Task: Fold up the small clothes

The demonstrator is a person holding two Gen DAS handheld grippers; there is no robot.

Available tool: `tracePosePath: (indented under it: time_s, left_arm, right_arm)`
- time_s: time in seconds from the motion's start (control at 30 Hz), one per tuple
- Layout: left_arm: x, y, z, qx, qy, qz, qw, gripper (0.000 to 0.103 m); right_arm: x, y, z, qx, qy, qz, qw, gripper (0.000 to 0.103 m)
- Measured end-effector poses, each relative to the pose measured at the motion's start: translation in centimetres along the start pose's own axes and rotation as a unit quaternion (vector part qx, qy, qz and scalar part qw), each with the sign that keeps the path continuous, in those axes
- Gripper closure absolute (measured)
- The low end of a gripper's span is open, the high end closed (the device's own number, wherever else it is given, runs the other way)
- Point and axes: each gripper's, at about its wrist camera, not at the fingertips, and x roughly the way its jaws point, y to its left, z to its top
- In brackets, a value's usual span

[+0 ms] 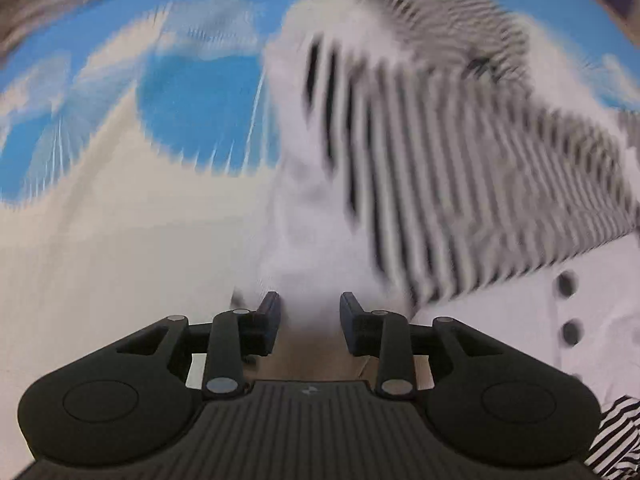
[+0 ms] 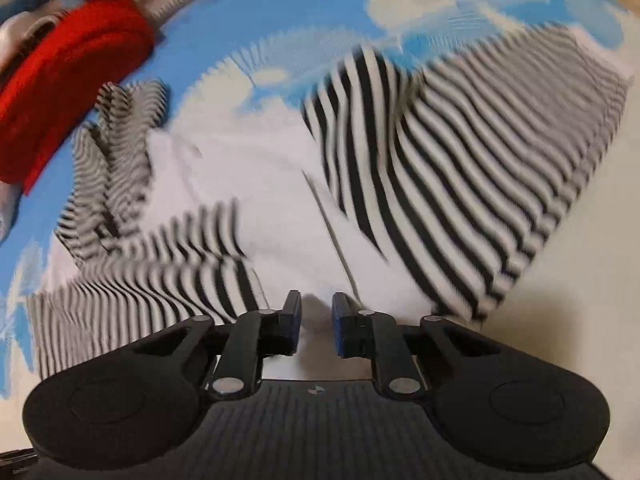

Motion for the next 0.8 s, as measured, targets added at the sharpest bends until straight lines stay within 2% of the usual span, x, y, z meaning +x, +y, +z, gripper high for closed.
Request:
tracePosePath:
  time_s: [0.07, 0.13, 0.23, 0.37, 0.4, 0.43, 0.47, 0.53, 0.6, 0.67, 0.73, 0.8]
  left_arm:
    - [-0.7, -0.4, 0.3, -0.005, -0.018, -0.022, 0.9996, 0.066]
    - [-0.3, -1.0, 0.1, -0.007, -0.003, -0.040, 0.9992, 0.066]
    - [1.3, -1.8, -1.0, 0.003, 0.042, -0.062, 0.9972, 0.065]
    - [1.0, -1.3, -1.4, 0.011, 0.034, -0.068, 0.9970, 0.065]
    - [0.7, -1.0, -1.3, 0.003, 0.033, -0.071, 0.9969, 0.065]
    - [0.5, -0.8, -1.2, -0.003, 0.029, -0.072, 0.9970, 0.065]
    - [0.2, -0.7, -0.9, -0.008, 0.020, -0.075, 0.9969, 0.065]
    - [-1.0, -0.6, -0.6, -0.022, -0.011, -0.101, 0.9946, 0.065]
    - [-1.4, -0.7, 0.1, -0.030, -0.037, -0.137, 0.9895, 0.065]
    - [-1.0, -0.9, 0.1, -0.030, -0.029, -0.130, 0.9906, 0.065]
    - [0.7, -1.1, -0.3, -0.021, 0.013, -0.098, 0.9949, 0.065]
    - [1.9, -1.1, -0.8, -0.011, 0.044, -0.073, 0.9963, 0.065]
  right_arm:
    - [-1.1, 0.2, 0.6, -0.023, -0.043, 0.010, 0.999, 0.074]
    - [-1.1, 0.3, 1.4, -0.039, -0.069, 0.015, 0.997, 0.072]
    - [0.9, 0.0, 2.5, -0.040, -0.047, 0.022, 0.998, 0.071]
    - [3.5, 0.6, 2.9, -0.088, -0.025, 0.020, 0.996, 0.072]
    - [3.8, 0.7, 3.2, -0.094, -0.031, 0.016, 0.995, 0.075]
    - [3.6, 0.7, 3.2, -0.091, -0.038, 0.013, 0.995, 0.091]
    - [3.4, 0.5, 3.3, -0.082, -0.050, 0.007, 0.995, 0.099]
    - [2.7, 0.5, 3.6, -0.066, -0.073, 0.009, 0.995, 0.099]
    - [2.2, 0.7, 3.7, -0.077, -0.089, -0.005, 0.993, 0.099]
    - [2.2, 0.9, 3.7, -0.089, -0.092, -0.025, 0.992, 0.097]
    - [1.8, 1.1, 3.5, -0.098, -0.100, -0.063, 0.988, 0.096]
    - [0.4, 1.3, 3.2, -0.108, -0.128, -0.068, 0.984, 0.089]
